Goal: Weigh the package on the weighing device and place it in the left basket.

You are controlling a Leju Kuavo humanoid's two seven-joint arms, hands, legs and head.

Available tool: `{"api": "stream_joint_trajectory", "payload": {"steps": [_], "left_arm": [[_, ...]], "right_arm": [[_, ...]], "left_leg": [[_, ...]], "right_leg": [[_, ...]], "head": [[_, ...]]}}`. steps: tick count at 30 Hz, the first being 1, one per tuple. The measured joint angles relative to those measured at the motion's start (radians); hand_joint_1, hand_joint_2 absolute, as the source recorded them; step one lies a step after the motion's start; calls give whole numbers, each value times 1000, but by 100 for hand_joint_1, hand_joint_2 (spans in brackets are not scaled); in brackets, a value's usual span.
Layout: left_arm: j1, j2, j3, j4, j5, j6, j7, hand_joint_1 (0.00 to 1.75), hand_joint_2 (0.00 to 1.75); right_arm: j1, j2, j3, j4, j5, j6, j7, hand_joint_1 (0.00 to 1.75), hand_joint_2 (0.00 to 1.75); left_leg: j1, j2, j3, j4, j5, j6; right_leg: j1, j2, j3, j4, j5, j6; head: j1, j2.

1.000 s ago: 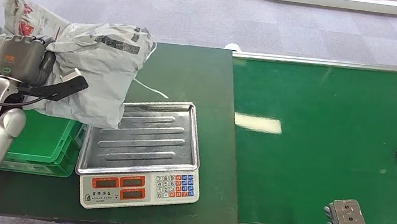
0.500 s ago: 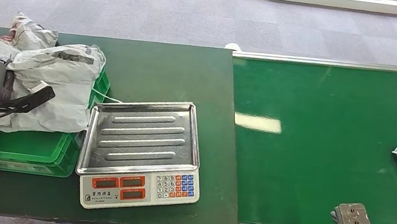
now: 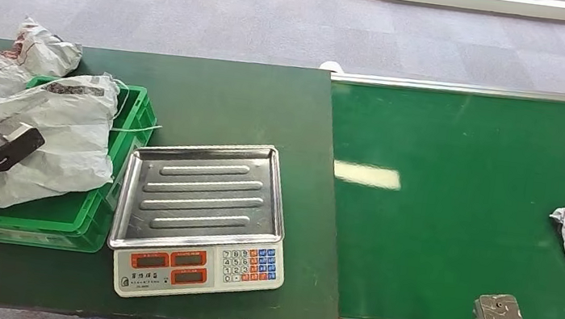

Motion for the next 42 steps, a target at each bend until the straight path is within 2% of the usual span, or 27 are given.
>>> {"api": "stream_joint_trajectory", "payload": {"steps": [4, 9, 13, 17, 22, 26, 28, 33, 36, 37, 40, 42], "left_arm": [[23, -15, 79, -56, 154, -2, -39, 0, 0], [68, -53, 162, -189, 312, 127, -105, 0, 0], [101, -88, 194, -297, 451, 168, -149, 0, 0], [153, -131, 203, -426, 601, 244, -242, 0, 0], [257, -200, 211, -639, 782, 371, -416, 0, 0], [333, -273, 217, -807, 885, 397, -558, 0, 0], [366, -312, 217, -886, 912, 398, -587, 0, 0], [426, -396, 208, -1049, 934, 398, -597, 0, 0], [443, -438, 192, -1105, 929, 398, -598, 0, 0], [451, -451, 184, -1119, 931, 398, -598, 0, 0], [483, -487, 150, -1143, 946, 398, -597, 0, 0], [501, -507, 117, -1140, 942, 398, -597, 0, 0]], "right_arm": [[-7, 0, 3, 0, 3, -16, 0, 0, 175], [-14, -3, 20, 0, -3, -50, 0, 0, 175], [-14, -8, 33, 0, -16, -69, 0, 0, 175], [-12, -8, 38, -1, -17, -81, 0, 0, 175], [-2, -8, 48, -14, -14, -116, 0, 0, 175], [11, -6, 60, -35, -24, -150, 0, 0, 175], [22, -4, 65, -53, -24, -170, 0, 0, 175], [62, 3, 74, -106, -21, -221, 0, 0, 175], [87, 4, 77, -136, 8, -272, 0, 0, 44], [95, 4, 78, -144, 22, -297, 0, 0, 44], [116, 5, 81, -164, 52, -359, 0, 0, 175], [126, 5, 88, -172, 68, -389, 0, 0, 175]], "left_leg": [[0, 0, 0, 0, 0, 0], [0, 0, 0, 0, 0, 0], [0, -1, 0, 0, 0, 0], [0, -1, -7, 0, -1, 0], [0, 0, -7, 0, -2, 0], [0, -1, -6, 0, -3, 0], [0, -1, -7, 0, -3, 0], [-1, -1, -7, 0, -4, 0], [-1, -1, -6, 0, -4, 0], [-1, -1, -6, 0, -4, 0], [-1, -1, -6, 0, -4, 0], [-1, -1, -6, 0, -4, 0]], "right_leg": [[0, 0, 0, 0, 0, 0], [0, 0, 0, 0, 0, 0], [0, -1, 0, 0, 0, 0], [0, 0, 1, 0, -1, 0], [0, 0, 1, -1, -1, -1], [0, -1, 1, -1, -2, -1], [0, -1, 1, -1, -2, -1], [0, -1, 1, -1, -3, -1], [0, -1, 2, -1, -3, -1], [0, -1, 2, -1, -3, -1], [0, -1, 2, -2, -3, -1], [0, -2, 2, -2, -3, -1]], "head": [[0, 0], [0, 0], [0, 0], [0, 0], [0, 0], [0, 0], [0, 0], [0, 0], [0, 0], [0, 0], [0, 0], [0, 0]]}}
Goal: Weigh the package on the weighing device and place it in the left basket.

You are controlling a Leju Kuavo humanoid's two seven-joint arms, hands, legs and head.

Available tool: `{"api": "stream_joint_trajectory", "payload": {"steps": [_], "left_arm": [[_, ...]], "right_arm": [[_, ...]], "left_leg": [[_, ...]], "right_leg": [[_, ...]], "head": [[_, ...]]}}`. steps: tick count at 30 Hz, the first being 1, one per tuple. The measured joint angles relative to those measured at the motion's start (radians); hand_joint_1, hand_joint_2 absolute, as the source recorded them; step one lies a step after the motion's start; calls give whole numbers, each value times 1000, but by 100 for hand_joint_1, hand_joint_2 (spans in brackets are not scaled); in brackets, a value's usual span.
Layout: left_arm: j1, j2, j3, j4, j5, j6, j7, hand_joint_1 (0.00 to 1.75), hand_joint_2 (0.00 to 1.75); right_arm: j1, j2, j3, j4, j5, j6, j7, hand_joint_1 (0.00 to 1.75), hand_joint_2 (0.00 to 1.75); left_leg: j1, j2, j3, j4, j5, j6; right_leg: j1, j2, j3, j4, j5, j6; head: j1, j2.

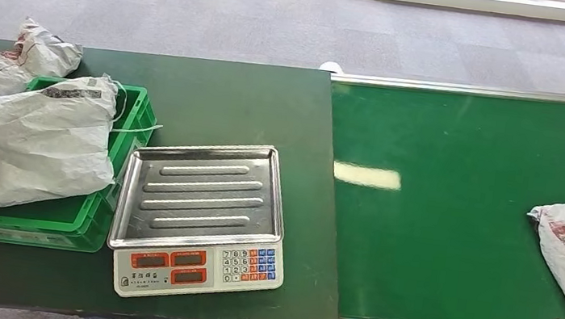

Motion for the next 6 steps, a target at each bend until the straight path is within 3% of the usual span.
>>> {"api": "stream_joint_trajectory", "payload": {"steps": [6], "left_arm": [[18, -42, -108, 69, -11, 0, 41, 0, 0]], "right_arm": [[3, 1, 12, -6, 46, -97, 0, 0, 175]], "left_leg": [[0, 0, 0, 0, 0, 0]], "right_leg": [[0, 0, 1, 0, 0, 0]], "head": [[0, 0]]}}
